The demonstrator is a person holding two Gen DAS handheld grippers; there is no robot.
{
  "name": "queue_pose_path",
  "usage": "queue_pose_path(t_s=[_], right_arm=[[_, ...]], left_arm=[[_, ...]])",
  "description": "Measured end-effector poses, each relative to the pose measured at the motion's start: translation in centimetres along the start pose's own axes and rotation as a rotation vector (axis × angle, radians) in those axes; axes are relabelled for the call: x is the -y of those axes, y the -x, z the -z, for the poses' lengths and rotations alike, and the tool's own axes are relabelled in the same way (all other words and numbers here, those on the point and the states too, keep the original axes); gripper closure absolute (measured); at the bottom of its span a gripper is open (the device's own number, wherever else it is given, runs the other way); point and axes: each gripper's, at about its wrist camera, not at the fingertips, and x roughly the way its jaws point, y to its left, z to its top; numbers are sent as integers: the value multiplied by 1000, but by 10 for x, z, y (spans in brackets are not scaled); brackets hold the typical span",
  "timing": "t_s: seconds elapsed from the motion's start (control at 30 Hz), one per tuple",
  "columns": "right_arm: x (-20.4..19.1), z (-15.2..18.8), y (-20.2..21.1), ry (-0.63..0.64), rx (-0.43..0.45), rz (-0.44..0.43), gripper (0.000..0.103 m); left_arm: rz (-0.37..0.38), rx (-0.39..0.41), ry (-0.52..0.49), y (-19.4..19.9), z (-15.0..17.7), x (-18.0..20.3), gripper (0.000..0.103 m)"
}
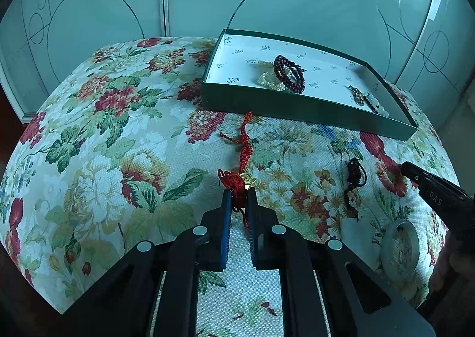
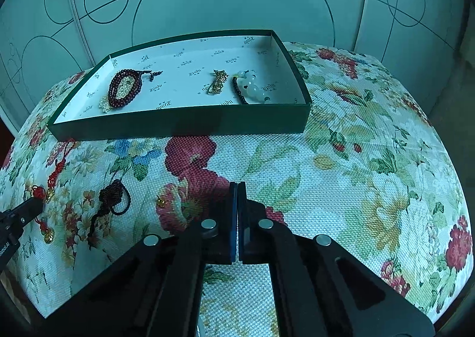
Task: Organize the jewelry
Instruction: 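Lift the red tassel off the cushion with the left tool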
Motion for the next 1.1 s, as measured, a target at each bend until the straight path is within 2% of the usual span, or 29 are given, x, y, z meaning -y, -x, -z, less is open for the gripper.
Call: queue_pose_path(t_s=[0.5, 0.63, 0.73, 0.87, 1.1], right_arm=[[16, 13, 19, -44, 11, -36, 103], [18, 11, 15, -54, -9, -65, 103], [16, 7, 8, -59, -23, -83, 101], [10, 2, 4, -49, -11, -80, 91], [4, -5, -3, -31, -4, -64, 90]], left_arm=[[2, -7, 9, -1, 6, -6, 93], [4, -5, 7, -2, 6, -6, 93], [7, -8, 9, -3, 6, -6, 93], [6, -5, 6, -3, 6, -5, 93], [9, -4, 9, -3, 6, -5, 93]])
